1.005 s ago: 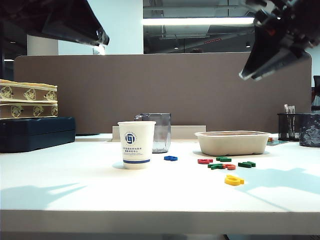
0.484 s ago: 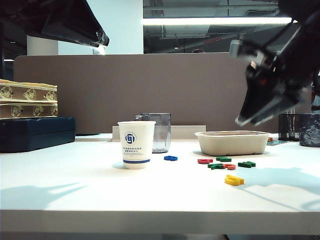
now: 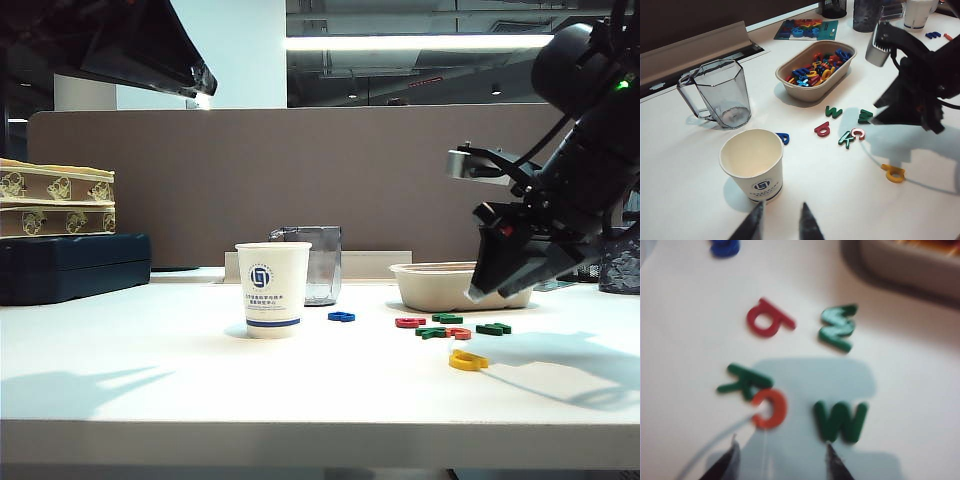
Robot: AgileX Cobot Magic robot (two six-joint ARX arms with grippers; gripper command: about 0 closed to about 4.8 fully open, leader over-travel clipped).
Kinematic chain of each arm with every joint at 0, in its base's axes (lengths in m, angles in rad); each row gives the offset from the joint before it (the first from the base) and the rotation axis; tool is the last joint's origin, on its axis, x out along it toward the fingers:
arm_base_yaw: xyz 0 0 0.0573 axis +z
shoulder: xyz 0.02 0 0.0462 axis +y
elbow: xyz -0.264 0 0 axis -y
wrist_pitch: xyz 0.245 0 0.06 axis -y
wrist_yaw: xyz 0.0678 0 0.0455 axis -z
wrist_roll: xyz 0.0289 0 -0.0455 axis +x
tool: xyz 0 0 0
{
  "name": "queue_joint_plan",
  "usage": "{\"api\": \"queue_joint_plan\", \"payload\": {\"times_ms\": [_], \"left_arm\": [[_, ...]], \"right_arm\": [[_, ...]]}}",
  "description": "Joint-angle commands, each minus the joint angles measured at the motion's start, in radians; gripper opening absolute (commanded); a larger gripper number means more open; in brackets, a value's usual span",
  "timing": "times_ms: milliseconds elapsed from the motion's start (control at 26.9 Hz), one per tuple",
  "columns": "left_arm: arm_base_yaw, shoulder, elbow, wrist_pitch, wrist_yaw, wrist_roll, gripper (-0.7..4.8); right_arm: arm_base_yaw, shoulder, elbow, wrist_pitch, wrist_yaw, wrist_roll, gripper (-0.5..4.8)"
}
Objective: Pick up the letter "c" and put it in the paper cup.
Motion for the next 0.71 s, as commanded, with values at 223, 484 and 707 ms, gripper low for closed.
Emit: {"api": "queue_joint_plan", "payload": {"times_ms": [223,484,707], "left_arm": [[0.000,-0.002,0.006,-0.004,-0.002,0.001,0.88],[-0.001,-0.002,0.006,-0.025,-0.002,0.001,0.88],[0.000,-0.002,0.006,-0.025,-0.005,0.001,0.88]], "right_arm": [[0.002,-0.003,-0.029,0.242,0.016,0.001,2.26],[0.002,-0.003,-0.098,0.279,0.016,0.001,2.31],[0.002,-0.003,-0.159,0.303,0.016,0.001,2.31]]}}
